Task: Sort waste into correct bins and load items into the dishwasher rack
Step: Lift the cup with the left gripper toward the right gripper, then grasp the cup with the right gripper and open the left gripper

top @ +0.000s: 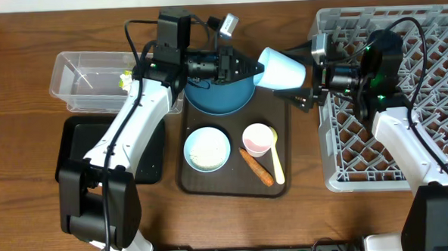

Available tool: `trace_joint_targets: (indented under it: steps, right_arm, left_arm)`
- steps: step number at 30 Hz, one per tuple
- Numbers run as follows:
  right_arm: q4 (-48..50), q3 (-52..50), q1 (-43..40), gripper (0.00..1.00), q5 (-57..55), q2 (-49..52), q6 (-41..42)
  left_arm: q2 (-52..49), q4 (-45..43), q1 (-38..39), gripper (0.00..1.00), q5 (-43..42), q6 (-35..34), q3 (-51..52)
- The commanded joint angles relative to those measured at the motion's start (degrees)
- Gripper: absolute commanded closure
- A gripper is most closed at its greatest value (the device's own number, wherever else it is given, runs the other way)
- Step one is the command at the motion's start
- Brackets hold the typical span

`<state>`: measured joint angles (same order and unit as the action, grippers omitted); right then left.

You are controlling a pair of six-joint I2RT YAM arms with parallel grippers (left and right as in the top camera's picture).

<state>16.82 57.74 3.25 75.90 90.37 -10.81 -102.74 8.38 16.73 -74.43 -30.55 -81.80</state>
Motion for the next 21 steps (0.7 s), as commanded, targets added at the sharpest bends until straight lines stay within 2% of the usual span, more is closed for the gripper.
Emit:
trace_joint_targets:
  steps: [1, 9, 15, 21]
  right_arm:
    - [1.81, 0.74, 0.37, 0.06, 0.02, 0.44, 1.14]
    - [4.87, 0.74, 0.26, 0.06, 2.56, 0.44, 2.19]
    - [4.85, 0.74, 0.11, 0.11, 2.56, 0.44, 2.19]
    - [4.68, 0.74, -1.18, 0.12, 2.56, 0.44, 2.97]
  left_arm:
    - [0.17, -0.39, 0.17, 0.94, -1.42, -1.31, -0.57]
    - [0.17, -0.39, 0.17, 0.94, 1.44, -1.73, -0.57]
    - [0.17, -0.7, -0.02, 0.94, 1.62, -1.77, -0.57]
    - [0.17, -4.17, -1.29, 0.94, 1.6, -5.7, -0.57]
